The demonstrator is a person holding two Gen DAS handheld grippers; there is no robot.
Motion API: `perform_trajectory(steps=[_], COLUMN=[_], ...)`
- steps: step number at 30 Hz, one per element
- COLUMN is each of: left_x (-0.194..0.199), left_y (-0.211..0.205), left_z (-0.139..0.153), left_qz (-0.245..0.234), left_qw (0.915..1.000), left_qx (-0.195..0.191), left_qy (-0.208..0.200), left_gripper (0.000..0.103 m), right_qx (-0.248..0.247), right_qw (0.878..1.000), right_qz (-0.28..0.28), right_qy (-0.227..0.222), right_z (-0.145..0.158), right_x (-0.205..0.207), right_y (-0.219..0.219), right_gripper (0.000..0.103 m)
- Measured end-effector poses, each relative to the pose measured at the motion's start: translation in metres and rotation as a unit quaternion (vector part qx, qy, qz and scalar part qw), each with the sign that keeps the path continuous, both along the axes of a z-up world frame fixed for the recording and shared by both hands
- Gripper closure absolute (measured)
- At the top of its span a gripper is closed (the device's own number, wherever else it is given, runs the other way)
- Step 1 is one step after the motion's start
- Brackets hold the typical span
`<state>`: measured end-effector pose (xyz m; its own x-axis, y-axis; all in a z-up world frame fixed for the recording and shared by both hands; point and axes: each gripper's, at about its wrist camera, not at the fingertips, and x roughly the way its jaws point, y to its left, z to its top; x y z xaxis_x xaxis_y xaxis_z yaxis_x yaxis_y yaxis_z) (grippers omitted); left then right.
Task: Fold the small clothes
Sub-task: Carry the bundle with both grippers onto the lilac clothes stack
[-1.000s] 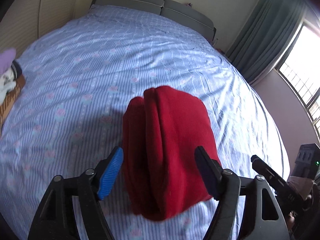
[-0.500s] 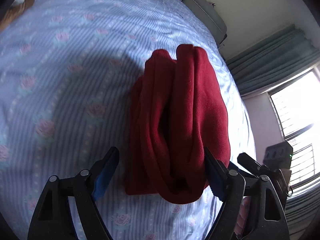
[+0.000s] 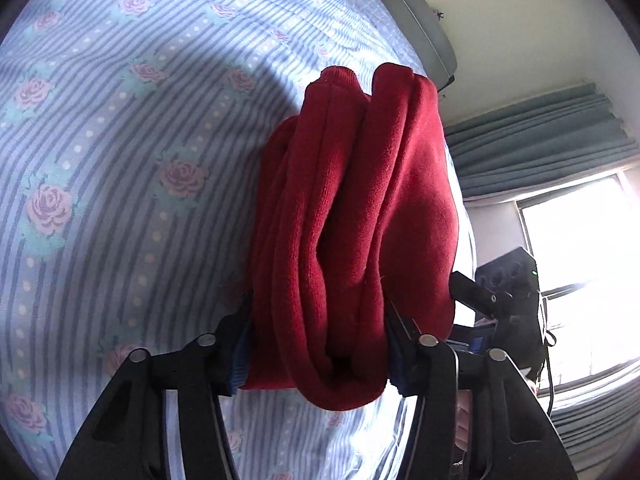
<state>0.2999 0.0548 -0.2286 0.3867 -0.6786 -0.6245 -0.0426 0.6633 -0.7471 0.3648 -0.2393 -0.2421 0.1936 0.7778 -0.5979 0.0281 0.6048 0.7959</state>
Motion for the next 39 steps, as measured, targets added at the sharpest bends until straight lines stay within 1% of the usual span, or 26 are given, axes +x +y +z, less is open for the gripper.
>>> perform_trajectory(steps=[3, 5, 7, 10, 13, 14, 18, 25, 28, 34, 39], left_x=[-0.001, -0.002, 0.0, -0.002, 0.006, 0.006, 0.007, 0.004, 0.001, -0.007, -0.015], left_y=[-0.002, -0.002, -0.001, -0.001, -0.002, -0.001, -0.002, 0.005, 0.011, 0.032, 0.062], left_z=[0.001, 0.001, 0.002, 0.007, 0.012, 0.014, 0.024, 0.05, 0.06, 0.086, 0.12], left_qz=[0.003, 0.003, 0.002, -0.003, -0.007, -0.006, -0.008, -0.011, -0.01, -0.002, 0.011], left_qw=[1.0, 1.0, 1.0, 0.9999, 0.9997, 0.9996, 0.9994, 0.9987, 0.9983, 0.9969, 0.9941], left_qx=[0.003, 0.004, 0.004, 0.012, 0.019, 0.018, 0.019, 0.018, 0.017, 0.014, 0.021], left_qy=[0.0, -0.001, -0.001, -0.007, -0.016, -0.018, -0.029, -0.046, -0.054, -0.078, -0.106], left_gripper=[0.055, 0.056, 0.058, 0.061, 0.063, 0.064, 0.064, 0.065, 0.065, 0.065, 0.065], right_qx=[0.03, 0.031, 0.03, 0.04, 0.048, 0.049, 0.051, 0.055, 0.055, 0.059, 0.067], right_qw=[0.999, 0.999, 1.0, 0.999, 0.999, 0.999, 0.998, 0.997, 0.997, 0.995, 0.992], right_qz=[-0.002, -0.003, -0.003, -0.002, 0.0, 0.0, -0.001, -0.001, 0.001, 0.007, 0.019], right_qy=[0.017, 0.01, 0.004, 0.001, -0.006, -0.01, -0.026, -0.047, -0.057, -0.08, -0.103], right_z=[-0.013, -0.011, -0.006, -0.005, -0.001, -0.002, 0.014, 0.04, 0.056, 0.089, 0.124], right_x=[0.002, 0.0, -0.002, -0.008, -0.014, -0.01, -0.012, -0.018, -0.022, -0.03, -0.03], right_y=[0.002, 0.005, 0.008, 0.003, -0.007, -0.011, -0.008, 0.001, 0.013, 0.035, 0.068], right_gripper=[0.013, 0.015, 0.022, 0.03, 0.035, 0.036, 0.039, 0.04, 0.04, 0.04, 0.04])
